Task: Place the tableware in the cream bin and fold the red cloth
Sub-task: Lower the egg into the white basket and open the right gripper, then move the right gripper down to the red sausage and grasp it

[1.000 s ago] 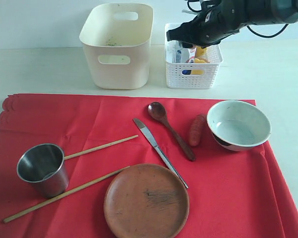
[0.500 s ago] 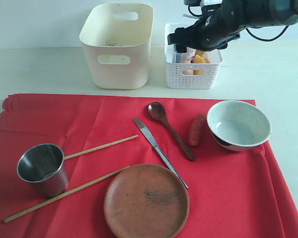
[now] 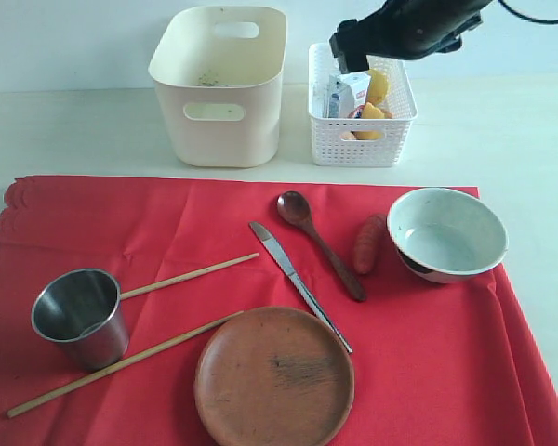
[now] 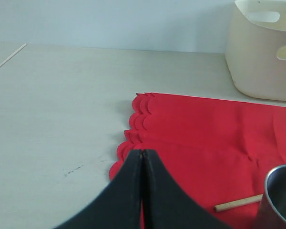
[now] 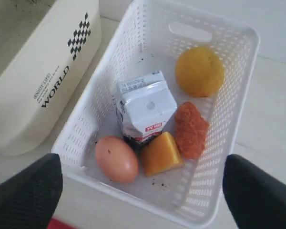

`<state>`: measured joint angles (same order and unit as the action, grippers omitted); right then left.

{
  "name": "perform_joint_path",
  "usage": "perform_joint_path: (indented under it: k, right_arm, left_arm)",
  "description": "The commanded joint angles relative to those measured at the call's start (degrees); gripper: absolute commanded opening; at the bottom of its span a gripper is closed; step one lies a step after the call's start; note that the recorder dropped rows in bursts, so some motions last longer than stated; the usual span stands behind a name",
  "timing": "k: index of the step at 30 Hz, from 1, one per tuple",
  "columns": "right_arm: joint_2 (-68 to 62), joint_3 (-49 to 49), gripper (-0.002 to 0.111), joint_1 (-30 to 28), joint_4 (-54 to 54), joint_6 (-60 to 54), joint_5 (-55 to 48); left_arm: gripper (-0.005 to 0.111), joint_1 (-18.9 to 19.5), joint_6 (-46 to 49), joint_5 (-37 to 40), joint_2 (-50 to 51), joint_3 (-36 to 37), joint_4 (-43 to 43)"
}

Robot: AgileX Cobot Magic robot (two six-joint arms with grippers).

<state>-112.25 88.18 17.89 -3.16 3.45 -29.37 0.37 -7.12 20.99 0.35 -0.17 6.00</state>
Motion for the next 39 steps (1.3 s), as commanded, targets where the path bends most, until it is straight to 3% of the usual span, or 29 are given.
perform_joint_path:
  k: [1, 9, 19, 32, 39]
  right_arm:
    - [5.3, 0.8, 0.086, 0.1, -0.9, -2.4, -5.0]
    - [11.7, 0.8, 0.08, 0.1, 0.2, -5.1, -11.6]
    - [13.5, 0.8, 0.072, 0.3, 20.7, -23.0, -22.6]
    - [12.0, 0.8, 0.069, 10.6, 11.1, -16.8, -33.5]
    - [7.9, 0.7, 0.069, 12.1, 10.3, -9.5, -39.3]
  left_arm:
    - [0.0, -0.4, 0.0, -0.4, -0.3, 0.2, -0.1]
    - [0.0, -0.4, 0.0, -0.4, -0.3, 0.2, -0.1]
    - [0.0, -0.4, 0.0, -0.4, -0.3, 0.2, -0.1]
    - [0.0, -0.4, 0.0, -0.4, -0.3, 0.2, -0.1]
    - [0.0, -0.4, 0.0, -0.4, -0.3, 0.2, -0.1]
